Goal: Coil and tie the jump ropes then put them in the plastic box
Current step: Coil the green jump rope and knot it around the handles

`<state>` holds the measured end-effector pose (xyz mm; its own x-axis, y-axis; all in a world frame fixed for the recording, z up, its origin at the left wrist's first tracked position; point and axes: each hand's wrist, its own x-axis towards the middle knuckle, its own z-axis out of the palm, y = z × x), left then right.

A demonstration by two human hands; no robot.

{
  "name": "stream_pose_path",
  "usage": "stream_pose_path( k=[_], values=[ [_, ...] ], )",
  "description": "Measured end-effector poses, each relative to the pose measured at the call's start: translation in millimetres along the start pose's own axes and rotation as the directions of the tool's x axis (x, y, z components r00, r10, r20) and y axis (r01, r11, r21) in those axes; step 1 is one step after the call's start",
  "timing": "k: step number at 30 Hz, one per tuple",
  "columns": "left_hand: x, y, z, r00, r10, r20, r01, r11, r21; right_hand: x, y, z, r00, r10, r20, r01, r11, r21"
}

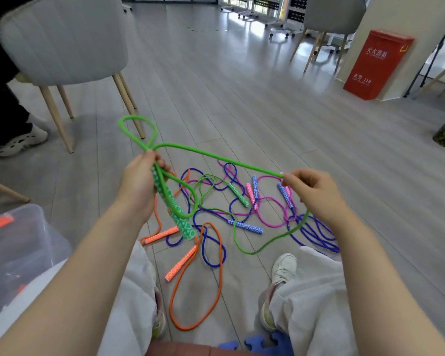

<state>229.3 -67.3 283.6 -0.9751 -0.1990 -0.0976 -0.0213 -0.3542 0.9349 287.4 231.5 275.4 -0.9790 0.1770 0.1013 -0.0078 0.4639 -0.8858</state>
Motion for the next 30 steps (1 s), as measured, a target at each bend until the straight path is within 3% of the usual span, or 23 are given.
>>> stream_pose_path(
  k=[2, 5, 7, 13, 16, 19, 25, 30],
  values=[
    [2, 0, -3, 0.994, -0.09, -0.055, 0.085, 0.993, -0.082, 0, 2, -3, 0.998, 0.025, -0.063, -0.025, 1.0, -0.002],
    [-6, -12, 7, 0.978, -0.206, -0.018, 0.206, 0.978, 0.02, -1, -2, 8, 0.99, 0.086, -0.115, -0.073, 0.991, 0.111],
    [-15, -20, 17, 0.972, -0.231, 0.053, 0.224, 0.969, 0.107, -5, -8, 24, 0.992, 0.101, -0.07, -0.085, 0.976, 0.199],
    [-35, -35, 31, 0.92, -0.207, 0.333, 0.105, 0.948, 0.299, -18, -20, 59, 0.991, -0.015, 0.13, -0.018, 0.969, 0.245],
    [-39, -39, 31, 0.905, -0.237, 0.353, 0.094, 0.921, 0.379, -23, -20, 70, 0.982, -0.058, 0.18, 0.02, 0.979, 0.203],
    [-39, -44, 32, 0.891, -0.278, 0.358, 0.153, 0.927, 0.342, -27, -21, 77, 0.973, -0.078, 0.22, 0.015, 0.962, 0.273],
    [-48, -44, 35, 0.82, -0.309, 0.482, 0.196, 0.943, 0.27, -31, -22, 91, 0.983, -0.094, 0.159, 0.039, 0.947, 0.318],
    [-51, -53, 33, 0.851, -0.212, 0.481, -0.02, 0.902, 0.432, -32, -17, 94, 0.982, -0.134, 0.13, 0.103, 0.969, 0.224]
  ],
)
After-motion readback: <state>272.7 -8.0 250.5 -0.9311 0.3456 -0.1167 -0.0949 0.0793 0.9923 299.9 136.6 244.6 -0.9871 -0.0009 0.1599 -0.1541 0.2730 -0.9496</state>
